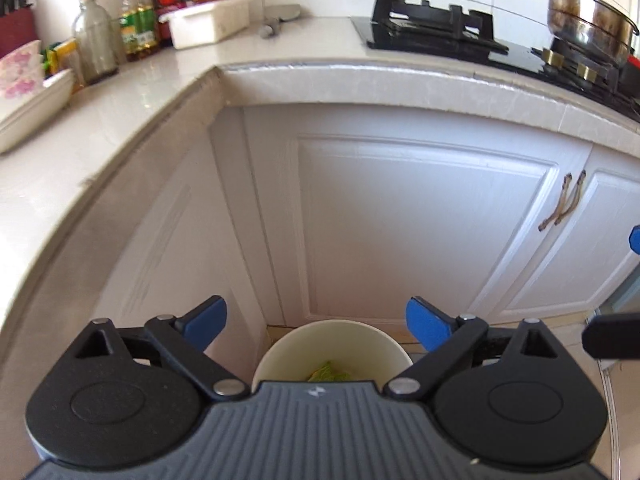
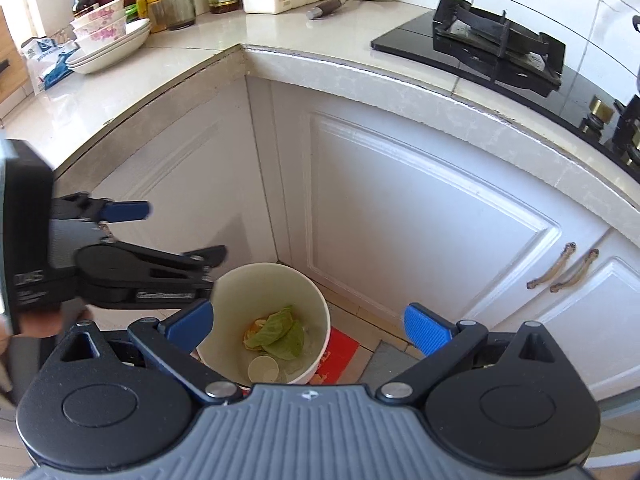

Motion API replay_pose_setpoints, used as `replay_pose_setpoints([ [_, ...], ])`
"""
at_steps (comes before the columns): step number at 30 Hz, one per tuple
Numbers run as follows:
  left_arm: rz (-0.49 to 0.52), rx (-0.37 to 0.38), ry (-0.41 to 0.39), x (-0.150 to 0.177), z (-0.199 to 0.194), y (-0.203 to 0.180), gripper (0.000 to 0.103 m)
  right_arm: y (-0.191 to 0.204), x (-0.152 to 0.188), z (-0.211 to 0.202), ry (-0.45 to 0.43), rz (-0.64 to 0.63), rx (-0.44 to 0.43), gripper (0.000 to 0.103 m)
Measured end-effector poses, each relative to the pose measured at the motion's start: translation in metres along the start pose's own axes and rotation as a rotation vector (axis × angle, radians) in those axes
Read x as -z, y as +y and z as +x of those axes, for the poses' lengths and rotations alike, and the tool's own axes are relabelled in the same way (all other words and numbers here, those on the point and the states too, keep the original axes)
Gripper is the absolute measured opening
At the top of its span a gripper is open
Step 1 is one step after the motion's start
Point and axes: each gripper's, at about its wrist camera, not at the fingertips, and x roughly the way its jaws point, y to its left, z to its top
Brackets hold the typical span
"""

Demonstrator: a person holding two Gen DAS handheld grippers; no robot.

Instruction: Collect trash

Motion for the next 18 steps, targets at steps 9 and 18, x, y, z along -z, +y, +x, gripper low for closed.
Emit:
replay_pose_setpoints([
  [9,-0.069,-0.048,0.027,-0.018,-0.094,0.008,0.096,0.007,-0.016,-0.035,0.055,0.067,0.100,0.103],
  [18,-0.070,-0.173,0.084,-0.010,-0.174,0.016,0.100,0.049,0.002,-0.085,0.053,0.102,0.155,0.103],
])
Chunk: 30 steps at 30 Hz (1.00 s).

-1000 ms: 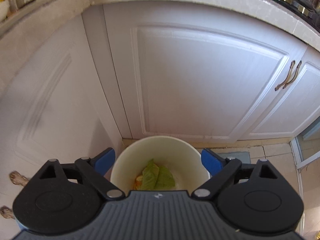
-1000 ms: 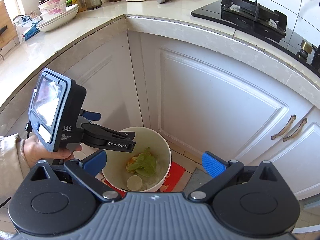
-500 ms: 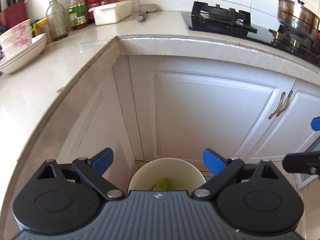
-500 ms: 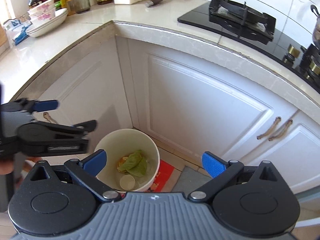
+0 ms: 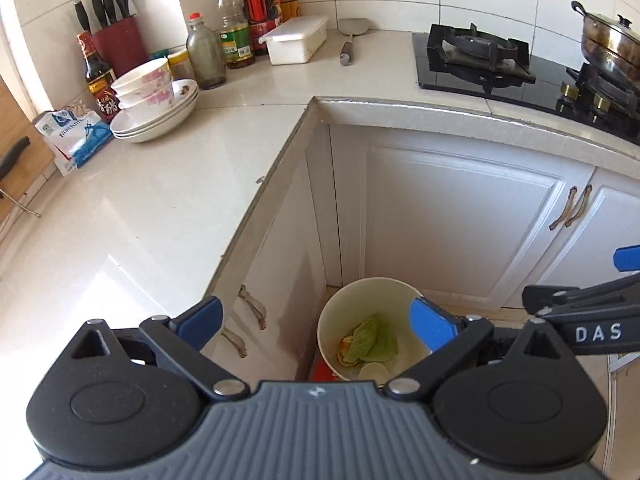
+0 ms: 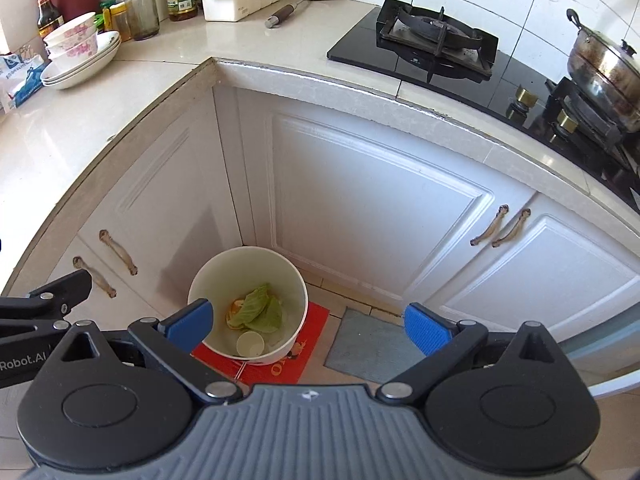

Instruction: Collect trash

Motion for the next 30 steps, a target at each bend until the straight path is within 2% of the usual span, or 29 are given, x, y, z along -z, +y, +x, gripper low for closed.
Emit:
replay_pose_setpoints([
  [8,-0.019,-0.012,-0.008,0.017,-0.029,0.024,0.100,0.027,0.019,-0.029,-0.017,-0.006,0.004,0.103],
  [30,-0.056,-0.025,0.046,0.033,-0.035,0.035,0.100,0.040,0.030,-0.036,0.000,-0.016,0.022,0.103],
])
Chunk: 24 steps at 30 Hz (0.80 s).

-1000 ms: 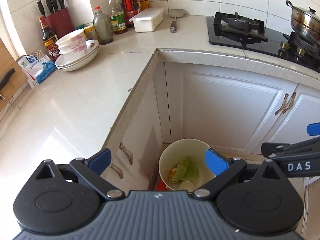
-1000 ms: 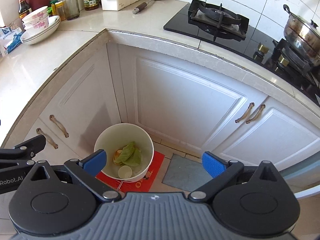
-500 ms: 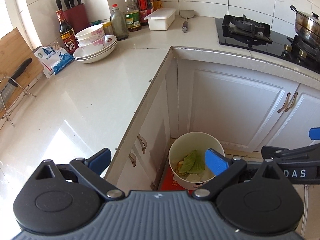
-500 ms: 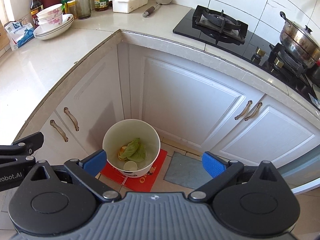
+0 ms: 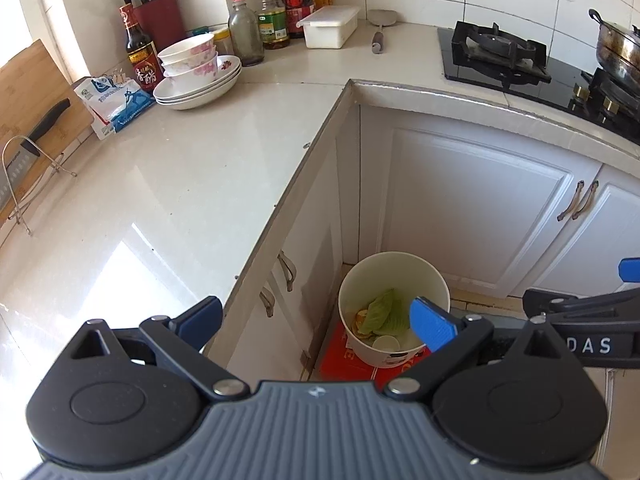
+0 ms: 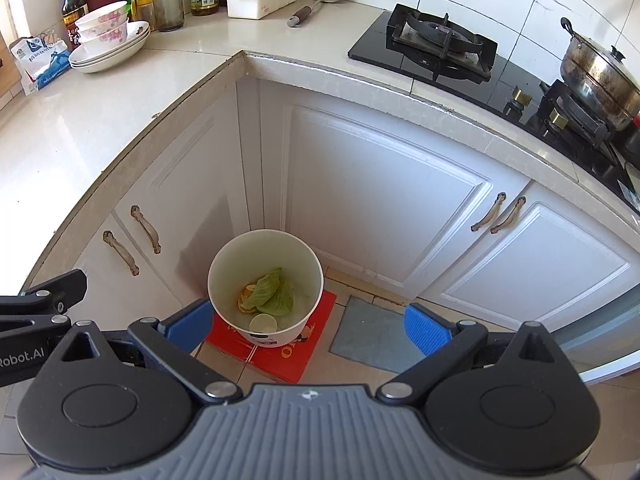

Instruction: Collect trash

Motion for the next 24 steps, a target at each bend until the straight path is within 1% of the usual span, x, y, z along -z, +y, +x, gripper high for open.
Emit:
replay_pose_setpoints([
  [24,-0.019,0.000,0.007,0.0006,0.0006,0.0074,0.100,0.0020,-0.0020,0.0008,-0.002,-0.013,-0.011,0.103],
])
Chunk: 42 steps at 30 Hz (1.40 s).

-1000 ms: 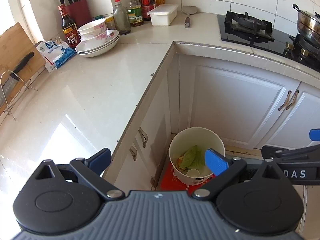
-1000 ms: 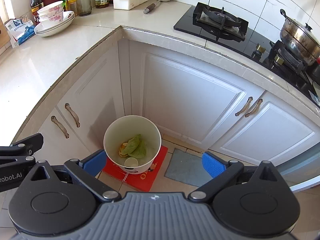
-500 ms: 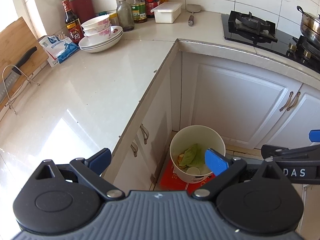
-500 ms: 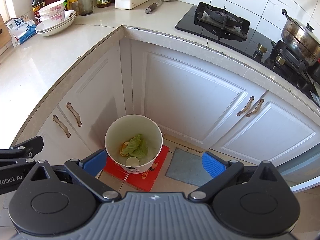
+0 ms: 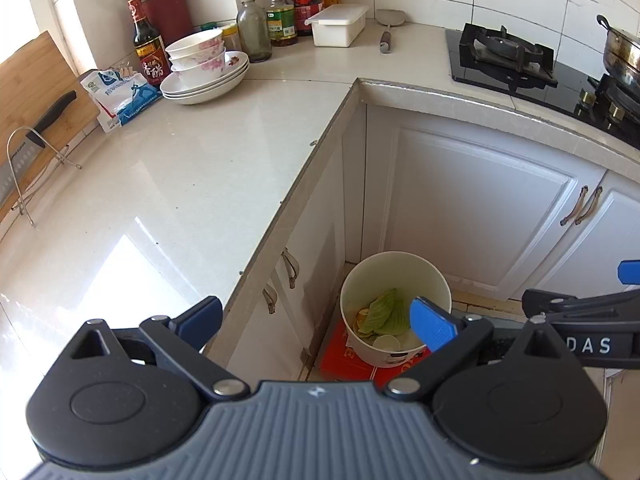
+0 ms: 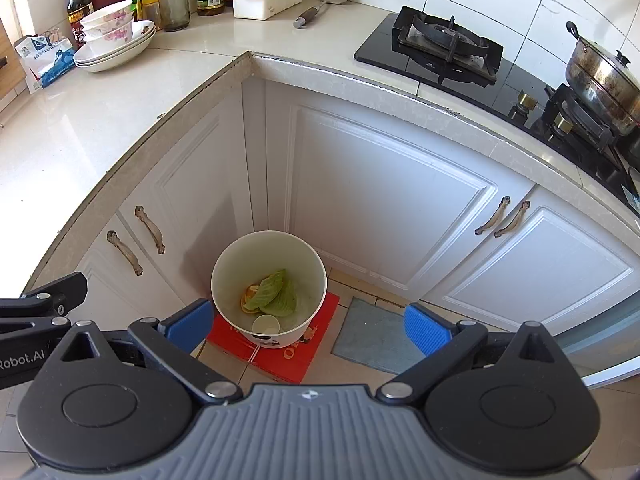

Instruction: Collect trash

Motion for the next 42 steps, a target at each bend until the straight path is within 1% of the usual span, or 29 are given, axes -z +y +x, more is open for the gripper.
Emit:
replay_pose_setpoints([
  [42,-0.007,0.005,0.003,-0.0015,0.0032,0.0015,0.100,-0.0008,-0.0030,-0.0005,-0.004,-0.005,0.004,0.103],
])
